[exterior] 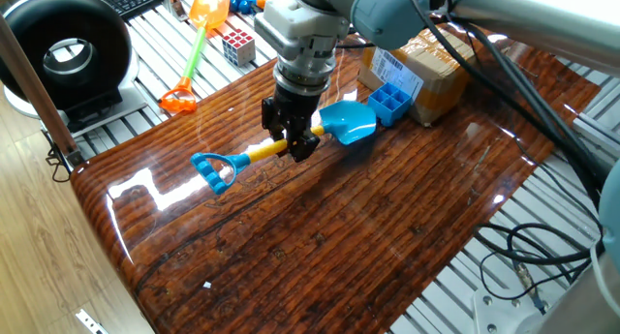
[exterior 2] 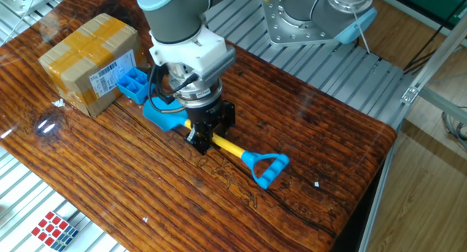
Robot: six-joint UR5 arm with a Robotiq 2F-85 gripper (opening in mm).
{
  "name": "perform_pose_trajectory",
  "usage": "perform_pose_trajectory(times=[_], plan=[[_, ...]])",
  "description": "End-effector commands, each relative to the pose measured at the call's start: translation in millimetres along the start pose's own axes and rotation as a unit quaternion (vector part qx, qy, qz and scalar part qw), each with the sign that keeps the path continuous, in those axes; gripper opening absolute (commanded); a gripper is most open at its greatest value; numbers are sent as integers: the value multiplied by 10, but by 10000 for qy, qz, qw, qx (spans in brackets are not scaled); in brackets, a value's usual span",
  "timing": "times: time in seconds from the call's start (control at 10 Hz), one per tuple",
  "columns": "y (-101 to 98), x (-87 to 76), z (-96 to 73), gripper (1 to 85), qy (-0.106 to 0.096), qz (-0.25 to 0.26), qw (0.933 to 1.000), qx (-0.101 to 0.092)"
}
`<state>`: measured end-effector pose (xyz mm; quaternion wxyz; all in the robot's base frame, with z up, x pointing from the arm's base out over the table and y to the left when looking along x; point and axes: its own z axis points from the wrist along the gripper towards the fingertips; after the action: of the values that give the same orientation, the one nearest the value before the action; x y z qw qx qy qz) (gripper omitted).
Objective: Use a shovel to scoop up an object
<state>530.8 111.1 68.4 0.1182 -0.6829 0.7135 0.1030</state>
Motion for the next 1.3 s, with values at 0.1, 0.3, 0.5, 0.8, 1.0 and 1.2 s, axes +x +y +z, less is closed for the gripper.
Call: perform_pose_trajectory(times=[0.1,0.3,0.5,0.8,1.0,1.2], plan=[[-9,27,-82,10,-309,-115,9995,-22],[5,52,-127,10,-423,-175,9989,-46],[23,43,-165,10,-514,-174,9985,-78],[43,130,-197,10,-575,-258,9980,-105],[67,194,-189,10,-636,-312,9974,-118],[84,259,-223,10,-644,-366,9972,-130]])
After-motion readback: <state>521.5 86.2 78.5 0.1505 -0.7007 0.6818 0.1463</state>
